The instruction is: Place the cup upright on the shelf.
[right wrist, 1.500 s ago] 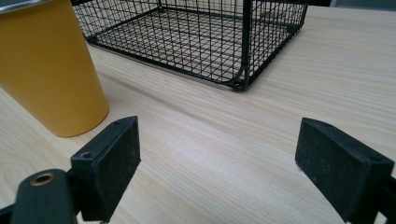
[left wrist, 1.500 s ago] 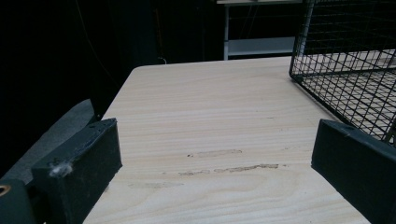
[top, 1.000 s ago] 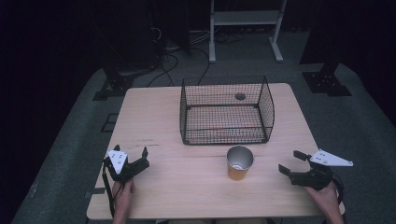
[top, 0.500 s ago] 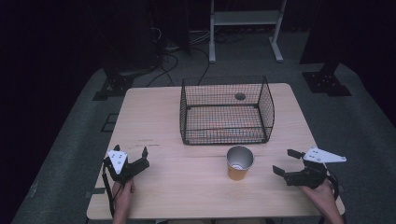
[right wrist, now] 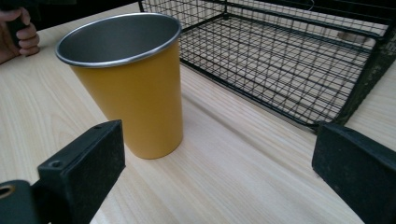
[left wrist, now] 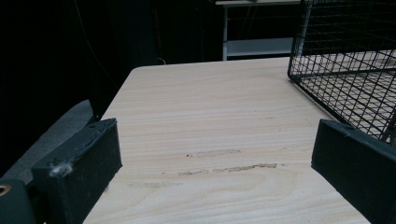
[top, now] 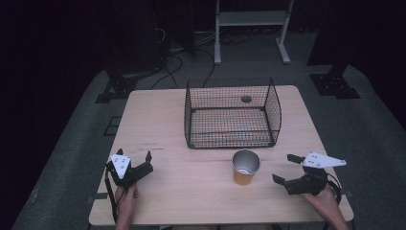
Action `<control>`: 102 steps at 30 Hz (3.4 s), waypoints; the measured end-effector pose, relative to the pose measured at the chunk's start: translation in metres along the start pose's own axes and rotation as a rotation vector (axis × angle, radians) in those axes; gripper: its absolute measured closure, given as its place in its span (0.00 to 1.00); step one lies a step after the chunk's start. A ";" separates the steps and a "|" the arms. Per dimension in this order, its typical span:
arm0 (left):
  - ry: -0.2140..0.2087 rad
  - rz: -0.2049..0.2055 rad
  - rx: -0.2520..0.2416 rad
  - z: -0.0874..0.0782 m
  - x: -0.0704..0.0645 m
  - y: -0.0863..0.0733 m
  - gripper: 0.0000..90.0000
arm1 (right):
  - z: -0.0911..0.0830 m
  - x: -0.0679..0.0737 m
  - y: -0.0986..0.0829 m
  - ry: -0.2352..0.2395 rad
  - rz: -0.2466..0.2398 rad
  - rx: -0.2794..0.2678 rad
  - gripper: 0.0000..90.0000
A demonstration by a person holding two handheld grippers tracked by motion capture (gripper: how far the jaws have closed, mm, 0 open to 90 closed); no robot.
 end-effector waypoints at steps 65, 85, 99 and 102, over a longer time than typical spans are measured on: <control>-0.005 0.001 -0.005 0.000 0.000 0.000 0.01 | 0.079 0.047 0.012 0.131 -0.057 0.112 0.00; -0.006 0.002 -0.005 0.000 -0.001 0.000 0.01 | 0.095 0.051 0.023 0.154 -0.075 0.124 0.12; -0.007 0.002 -0.005 0.000 -0.001 0.000 0.01 | 0.093 0.051 0.026 0.185 -0.073 0.166 0.15; -0.007 0.002 -0.005 0.000 -0.001 0.000 0.01 | 0.093 0.052 0.029 0.197 -0.073 0.175 0.15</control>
Point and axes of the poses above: each handheld gripper's, and its own axes: z roughly forward along the jaws, y roughly out of its top, x roughly to its left, the point moved 10 cm from there along z, roughly forward along the jaws, and after that the axes turned 6 degrees about y, right-handed, at the moved point
